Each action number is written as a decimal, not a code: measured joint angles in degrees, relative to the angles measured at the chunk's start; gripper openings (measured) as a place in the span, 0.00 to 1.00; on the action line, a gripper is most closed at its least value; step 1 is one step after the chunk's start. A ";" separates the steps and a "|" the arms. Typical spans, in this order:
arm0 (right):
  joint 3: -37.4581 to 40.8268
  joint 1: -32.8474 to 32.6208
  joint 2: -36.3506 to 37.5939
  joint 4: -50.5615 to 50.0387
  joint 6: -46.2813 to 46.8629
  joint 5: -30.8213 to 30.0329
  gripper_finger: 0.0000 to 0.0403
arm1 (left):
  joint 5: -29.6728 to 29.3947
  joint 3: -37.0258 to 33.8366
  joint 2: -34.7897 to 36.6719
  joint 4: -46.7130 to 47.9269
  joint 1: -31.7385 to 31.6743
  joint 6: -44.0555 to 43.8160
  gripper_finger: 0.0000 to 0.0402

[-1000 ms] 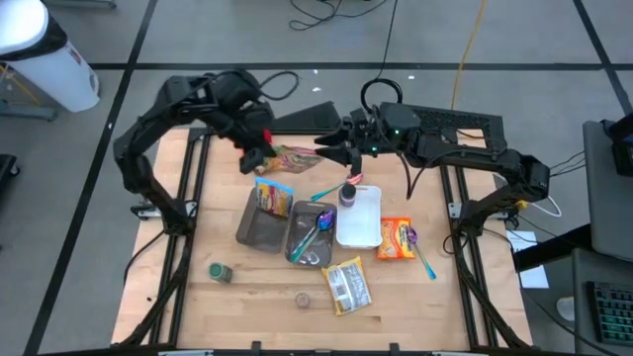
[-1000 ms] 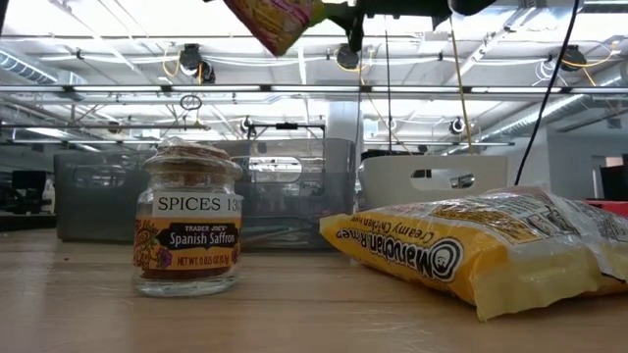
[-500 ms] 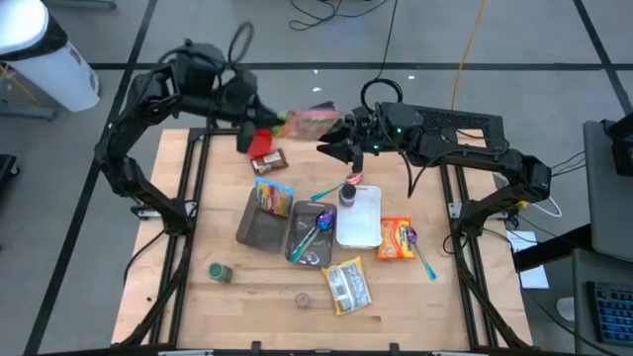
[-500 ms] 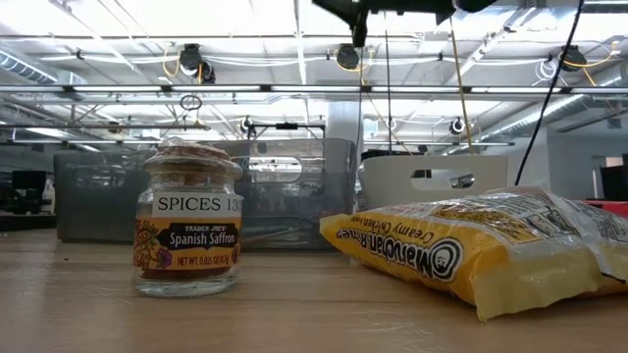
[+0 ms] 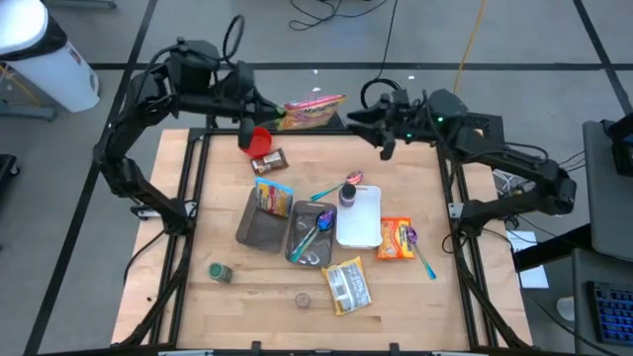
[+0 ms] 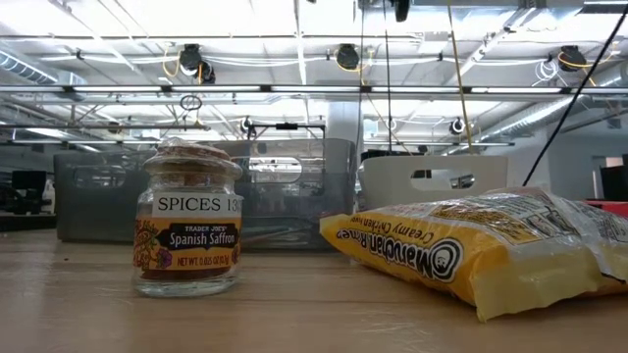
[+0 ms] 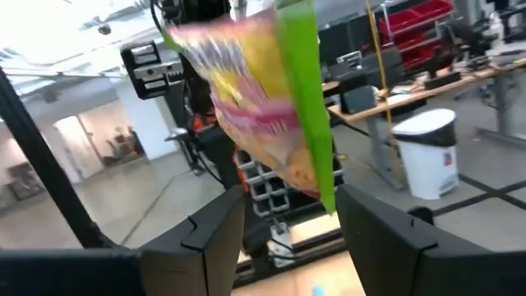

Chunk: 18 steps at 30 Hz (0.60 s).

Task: Pick & Place Food Item
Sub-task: Put the green pack into the left gray bin

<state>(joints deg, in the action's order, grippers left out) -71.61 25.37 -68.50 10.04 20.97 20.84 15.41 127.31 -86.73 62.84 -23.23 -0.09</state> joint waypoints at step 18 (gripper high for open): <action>0.00 1.24 2.70 -2.57 -0.66 -3.12 0.45 | -4.00 -42.52 28.16 -26.12 0.16 -9.57 0.00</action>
<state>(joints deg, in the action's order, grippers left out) -71.61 26.61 -65.80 7.46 20.31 17.72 11.41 84.79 -58.57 36.72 -23.07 -9.66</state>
